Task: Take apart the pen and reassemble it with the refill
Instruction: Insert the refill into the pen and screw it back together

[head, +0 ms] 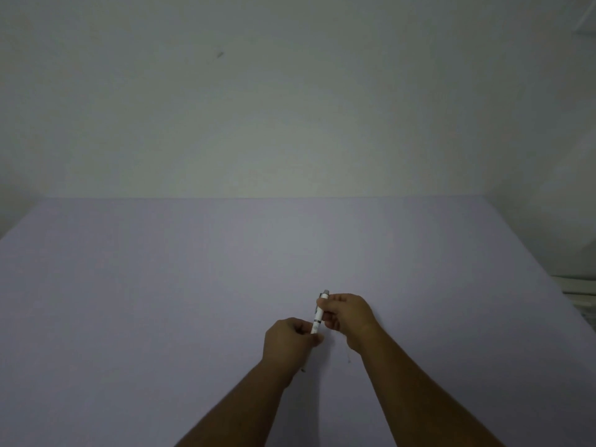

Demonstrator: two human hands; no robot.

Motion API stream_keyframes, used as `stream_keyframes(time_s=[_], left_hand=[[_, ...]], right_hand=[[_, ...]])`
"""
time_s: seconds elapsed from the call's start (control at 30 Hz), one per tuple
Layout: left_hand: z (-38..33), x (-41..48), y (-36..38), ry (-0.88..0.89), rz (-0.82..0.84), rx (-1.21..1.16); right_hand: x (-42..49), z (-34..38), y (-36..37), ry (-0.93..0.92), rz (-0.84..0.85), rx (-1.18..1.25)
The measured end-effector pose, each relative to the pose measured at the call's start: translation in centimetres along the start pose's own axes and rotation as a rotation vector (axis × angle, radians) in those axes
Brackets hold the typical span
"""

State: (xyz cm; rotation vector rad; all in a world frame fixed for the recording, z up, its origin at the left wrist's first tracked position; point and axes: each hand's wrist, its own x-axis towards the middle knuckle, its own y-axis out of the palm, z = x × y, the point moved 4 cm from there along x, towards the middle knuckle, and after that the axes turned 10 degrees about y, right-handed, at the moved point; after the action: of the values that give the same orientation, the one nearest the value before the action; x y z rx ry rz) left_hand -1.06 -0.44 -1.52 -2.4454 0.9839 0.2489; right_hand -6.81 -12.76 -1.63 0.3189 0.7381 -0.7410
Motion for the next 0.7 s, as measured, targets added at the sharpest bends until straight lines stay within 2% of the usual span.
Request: stream_keyframes(time_s=[0.23, 0.33, 0.4, 0.5, 0.57, 0.7], left_hand=[[0.3, -0.2, 1.4, -0.02, 0.011, 0.012], [0.6, -0.1, 1.6, -0.056, -0.004, 0.009], [1.0, 0.2, 1.8, -0.069, -0.021, 0.011], [1.5, 0.6, 2.0, -0.068, -0.04, 0.065], [1.8, 0.8, 2.3, -0.065, -0.055, 0.095], [2.1, 1.2, 2.9, -0.076, -0.098, 0.11]], right_hand=[[-0.4, -0.6, -1.2, -0.009, 0.003, -0.046], [0.2, -1.1, -2.0, -0.014, -0.09, -0.066], [0.9, -1.4, -2.9, -0.035, -0.238, -0.189], [1.1, -1.9, -3.9, -0.066, -0.414, -0.564], [1.3, -2.9, -3.9, -0.042, -0.404, -0.671], [2.1, -4.8, -3.6, -0.019, -0.416, -0.68]])
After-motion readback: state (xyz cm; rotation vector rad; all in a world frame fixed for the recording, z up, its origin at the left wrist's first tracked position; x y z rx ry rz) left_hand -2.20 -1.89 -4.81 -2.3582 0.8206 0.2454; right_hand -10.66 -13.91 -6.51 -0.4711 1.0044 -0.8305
